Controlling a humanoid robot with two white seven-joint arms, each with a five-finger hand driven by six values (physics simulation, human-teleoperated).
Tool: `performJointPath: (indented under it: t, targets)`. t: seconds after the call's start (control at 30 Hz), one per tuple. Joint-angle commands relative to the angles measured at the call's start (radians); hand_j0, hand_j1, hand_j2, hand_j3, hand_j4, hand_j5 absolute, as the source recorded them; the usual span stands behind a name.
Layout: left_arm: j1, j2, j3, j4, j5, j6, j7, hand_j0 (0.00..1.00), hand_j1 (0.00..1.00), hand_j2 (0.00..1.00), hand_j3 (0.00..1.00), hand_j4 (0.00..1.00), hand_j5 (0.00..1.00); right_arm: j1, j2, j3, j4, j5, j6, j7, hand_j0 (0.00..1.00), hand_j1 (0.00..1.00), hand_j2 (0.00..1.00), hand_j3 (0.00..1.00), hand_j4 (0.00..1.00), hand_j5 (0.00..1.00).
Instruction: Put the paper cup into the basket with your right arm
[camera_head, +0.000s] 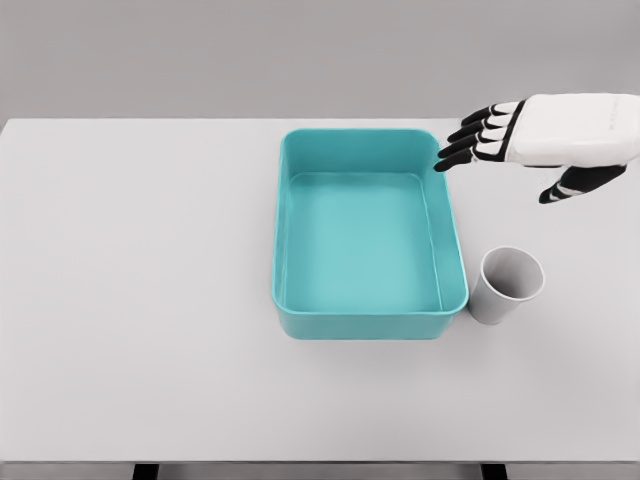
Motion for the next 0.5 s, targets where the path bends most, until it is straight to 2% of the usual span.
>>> performJointPath:
  t: [0.0,0.3,0.47]
  targets:
    - [0.0,0.0,0.0,0.0,0.0,0.0,0.0,1.0,1.0,1.0,1.0,1.0,1.0,-0.002,-0.041,0.026,-0.002,-0.03,-0.006,0.0,1.0,1.0,1.0,1.0,1.0,1.0]
    - [0.0,0.0,0.0,0.0,0.0,0.0,0.0,1.0,1.0,1.0,1.0,1.0,1.0,0.0,-0.06,0.02,-0.003,0.03,-0.037,0.0,1.0,1.0,1.0,1.0,1.0,1.0]
    - [0.0,0.0,0.0,0.0,0.0,0.0,0.0,1.0,1.0,1.0,1.0,1.0,1.0,0.046,-0.066,0.019,-0.002,0.02,-0.037,0.0,1.0,1.0,1.0,1.0,1.0,1.0]
